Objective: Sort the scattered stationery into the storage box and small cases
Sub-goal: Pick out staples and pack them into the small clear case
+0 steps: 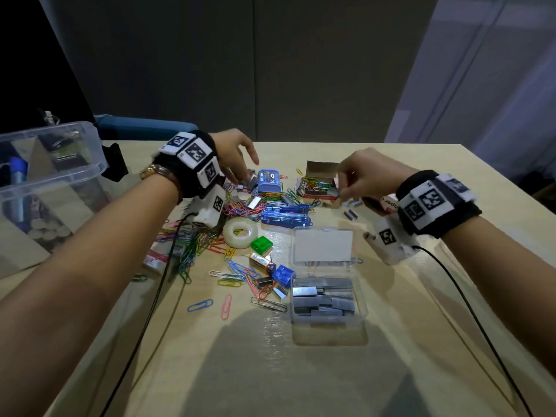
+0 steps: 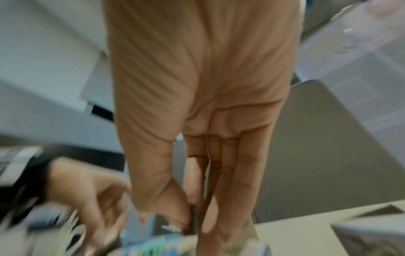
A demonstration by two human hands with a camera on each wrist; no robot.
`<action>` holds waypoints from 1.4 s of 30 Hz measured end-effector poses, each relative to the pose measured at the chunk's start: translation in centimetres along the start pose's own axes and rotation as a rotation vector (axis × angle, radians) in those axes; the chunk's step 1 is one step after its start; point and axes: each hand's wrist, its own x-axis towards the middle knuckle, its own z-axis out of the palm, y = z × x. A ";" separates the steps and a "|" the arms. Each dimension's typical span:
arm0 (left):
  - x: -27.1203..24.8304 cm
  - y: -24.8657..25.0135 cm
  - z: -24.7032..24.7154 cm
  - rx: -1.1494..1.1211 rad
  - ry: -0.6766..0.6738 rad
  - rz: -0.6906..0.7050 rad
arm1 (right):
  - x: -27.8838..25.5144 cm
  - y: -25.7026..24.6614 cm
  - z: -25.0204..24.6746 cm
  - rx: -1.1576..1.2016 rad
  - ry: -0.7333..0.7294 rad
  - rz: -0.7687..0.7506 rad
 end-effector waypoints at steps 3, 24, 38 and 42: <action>-0.1 -0.3 -0.2 0.044 0.029 -0.038 | -1.1 0.6 -2.0 0.320 0.080 0.047; 0.5 0.4 2.2 0.165 0.196 0.034 | -0.6 1.2 -2.3 0.455 0.176 0.001; -5.2 0.1 2.0 -0.734 -0.012 0.338 | -1.8 -2.0 -3.0 0.654 0.179 -0.116; -4.9 0.1 2.7 -0.696 0.045 0.327 | -1.6 -2.4 -2.3 0.786 0.166 -0.083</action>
